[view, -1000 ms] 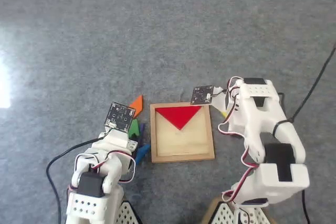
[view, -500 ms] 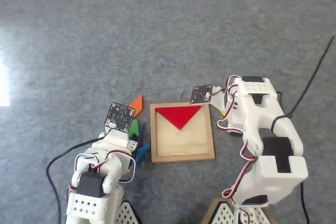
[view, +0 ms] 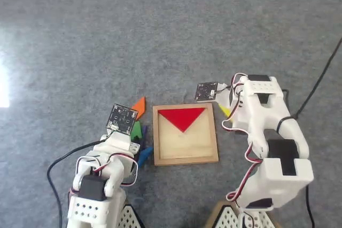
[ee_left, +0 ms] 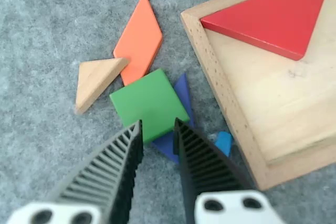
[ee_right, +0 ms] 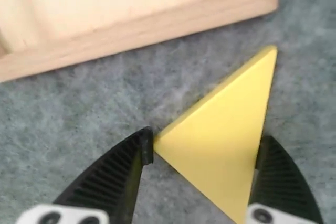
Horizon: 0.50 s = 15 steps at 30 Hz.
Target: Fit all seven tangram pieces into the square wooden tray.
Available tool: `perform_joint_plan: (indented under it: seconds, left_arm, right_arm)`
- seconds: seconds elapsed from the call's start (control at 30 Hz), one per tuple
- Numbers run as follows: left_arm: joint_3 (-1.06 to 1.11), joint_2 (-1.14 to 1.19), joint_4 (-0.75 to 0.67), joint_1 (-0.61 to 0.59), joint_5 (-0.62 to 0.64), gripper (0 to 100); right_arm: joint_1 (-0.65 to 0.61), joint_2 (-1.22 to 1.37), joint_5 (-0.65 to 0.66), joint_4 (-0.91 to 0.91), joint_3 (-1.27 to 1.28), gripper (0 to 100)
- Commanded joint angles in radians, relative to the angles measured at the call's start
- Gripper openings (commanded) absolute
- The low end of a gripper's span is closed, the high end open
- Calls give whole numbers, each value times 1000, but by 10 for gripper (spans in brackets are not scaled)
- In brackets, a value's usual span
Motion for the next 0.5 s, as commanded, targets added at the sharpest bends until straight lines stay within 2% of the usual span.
perform_joint_plan:
  seconds: [0.0, 0.2, 0.3, 0.47]
  left_arm:
    - [-13, -21, 5, 2, -2, 92]
    - [-13, -21, 5, 2, -2, 92]
    - [-13, -21, 5, 2, -2, 92]
    - [-13, -21, 5, 2, -2, 92]
  right_arm:
    - [-4, -7, -8, 104, -106, 270]
    - [-8, -50, -31, 242, -255, 270]
    - [-50, -120, -31, 291, -270, 270]
    - [-248, -262, -32, 367, -244, 270]
